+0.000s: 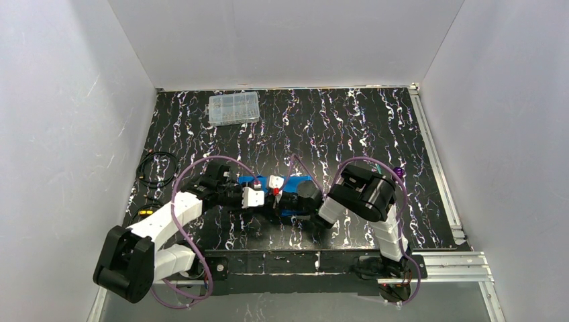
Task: Fold the napkin into a case and place the utensils inside
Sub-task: Pass from the left arm to the right, then grasp the top corner of the smaller rectangle folded napkin from the folded napkin.
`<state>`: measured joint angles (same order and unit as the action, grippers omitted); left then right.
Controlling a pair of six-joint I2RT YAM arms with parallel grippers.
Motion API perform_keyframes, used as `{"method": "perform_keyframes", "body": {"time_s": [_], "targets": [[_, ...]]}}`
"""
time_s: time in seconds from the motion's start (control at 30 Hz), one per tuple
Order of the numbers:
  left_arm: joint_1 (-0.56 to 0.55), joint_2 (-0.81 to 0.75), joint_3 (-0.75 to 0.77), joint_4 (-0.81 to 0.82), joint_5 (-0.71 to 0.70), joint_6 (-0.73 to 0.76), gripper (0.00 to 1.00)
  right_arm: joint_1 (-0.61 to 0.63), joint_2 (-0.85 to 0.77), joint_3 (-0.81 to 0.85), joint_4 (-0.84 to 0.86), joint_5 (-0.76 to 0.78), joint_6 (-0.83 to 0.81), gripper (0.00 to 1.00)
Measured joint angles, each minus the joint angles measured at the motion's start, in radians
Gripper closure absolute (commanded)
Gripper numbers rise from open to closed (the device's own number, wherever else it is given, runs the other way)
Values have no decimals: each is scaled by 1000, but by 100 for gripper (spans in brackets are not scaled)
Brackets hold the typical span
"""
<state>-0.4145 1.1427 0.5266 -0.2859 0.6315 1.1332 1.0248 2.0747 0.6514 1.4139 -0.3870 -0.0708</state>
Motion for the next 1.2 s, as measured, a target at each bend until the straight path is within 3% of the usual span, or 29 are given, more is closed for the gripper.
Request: {"method": "perform_keyframes", "body": {"time_s": [0.13, 0.33, 0.47, 0.57, 0.67, 0.7, 0.77, 0.9, 0.93, 0.97, 1.0, 1.03, 1.2], "targets": [[2, -42, -2, 18, -22, -30, 43, -5, 0, 0, 1, -6, 40, 98], [54, -145, 0, -12, -27, -51, 44, -10, 0, 0, -4, -8, 75, 99], [123, -139, 56, -84, -21, -95, 39, -10, 0, 1, -23, -8, 100, 99], [157, -109, 124, -87, -31, -148, 34, -11, 0, 2, -30, -8, 120, 99], [171, -40, 192, -68, -42, -192, 18, -13, 0, 4, -31, -8, 138, 99], [172, -11, 215, -65, -40, -203, 18, -15, 0, 5, -31, -8, 146, 99], [172, 35, 242, -53, -34, -233, 20, -17, 0, 8, -30, -8, 158, 99], [168, 105, 255, -28, -32, -298, 53, -22, 0, 8, -29, -8, 189, 99], [168, 118, 255, -24, -35, -307, 53, -23, 0, 8, -28, -8, 198, 99], [168, 130, 255, -20, -40, -314, 44, -24, 0, 8, -27, -8, 207, 99], [167, 138, 254, -16, -45, -317, 13, -27, 2, 8, -24, -9, 217, 99], [167, 141, 254, -14, -49, -312, 3, -29, 4, 8, -18, -11, 229, 99], [168, 143, 314, -101, -52, -299, 2, -37, 16, 9, 3, -22, 266, 99]]}}
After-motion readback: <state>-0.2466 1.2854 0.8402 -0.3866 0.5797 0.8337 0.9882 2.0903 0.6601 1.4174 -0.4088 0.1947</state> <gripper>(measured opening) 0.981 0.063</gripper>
